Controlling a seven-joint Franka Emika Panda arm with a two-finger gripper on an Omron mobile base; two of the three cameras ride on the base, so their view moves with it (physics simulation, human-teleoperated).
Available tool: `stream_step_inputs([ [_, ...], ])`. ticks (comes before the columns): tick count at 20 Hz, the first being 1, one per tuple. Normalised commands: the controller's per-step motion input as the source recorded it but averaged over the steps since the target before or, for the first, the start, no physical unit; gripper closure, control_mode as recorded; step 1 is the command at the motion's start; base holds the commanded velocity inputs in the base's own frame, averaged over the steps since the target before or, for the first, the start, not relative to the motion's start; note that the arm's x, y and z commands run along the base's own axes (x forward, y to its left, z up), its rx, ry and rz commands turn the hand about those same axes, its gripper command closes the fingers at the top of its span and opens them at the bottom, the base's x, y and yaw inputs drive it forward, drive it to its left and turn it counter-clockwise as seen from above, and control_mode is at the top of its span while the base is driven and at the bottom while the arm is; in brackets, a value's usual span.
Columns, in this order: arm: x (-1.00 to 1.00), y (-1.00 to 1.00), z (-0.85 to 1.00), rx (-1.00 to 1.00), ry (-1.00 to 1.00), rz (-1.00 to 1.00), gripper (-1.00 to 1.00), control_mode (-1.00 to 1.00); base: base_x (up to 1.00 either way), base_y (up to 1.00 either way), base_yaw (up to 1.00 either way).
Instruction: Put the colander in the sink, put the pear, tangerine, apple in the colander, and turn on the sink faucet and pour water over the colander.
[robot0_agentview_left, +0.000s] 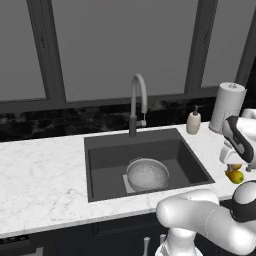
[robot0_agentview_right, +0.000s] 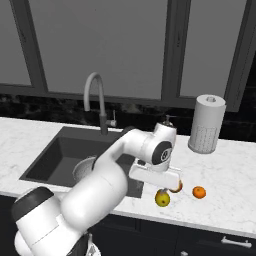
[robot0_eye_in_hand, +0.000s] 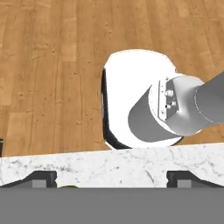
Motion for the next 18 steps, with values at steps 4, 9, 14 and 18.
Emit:
stream_step_inputs([
  [4, 0.33, -0.27, -0.22, -0.01, 0.00, 0.06, -1.00, -1.00, 0.00, 0.00, 0.00],
  [9, 0.08, -0.20, -0.31, 0.00, 0.00, 0.06, -1.00, -1.00, 0.00, 0.00, 0.00],
  [14, 0.09, -0.22, -0.32, 0.00, 0.00, 0.10, -1.00, -1.00, 0.00, 0.00, 0.00],
  [18, 0.21, -0.12, -0.18, 0.00, -0.01, 0.16, -1.00, -1.00, 0.00, 0.00, 0.00],
])
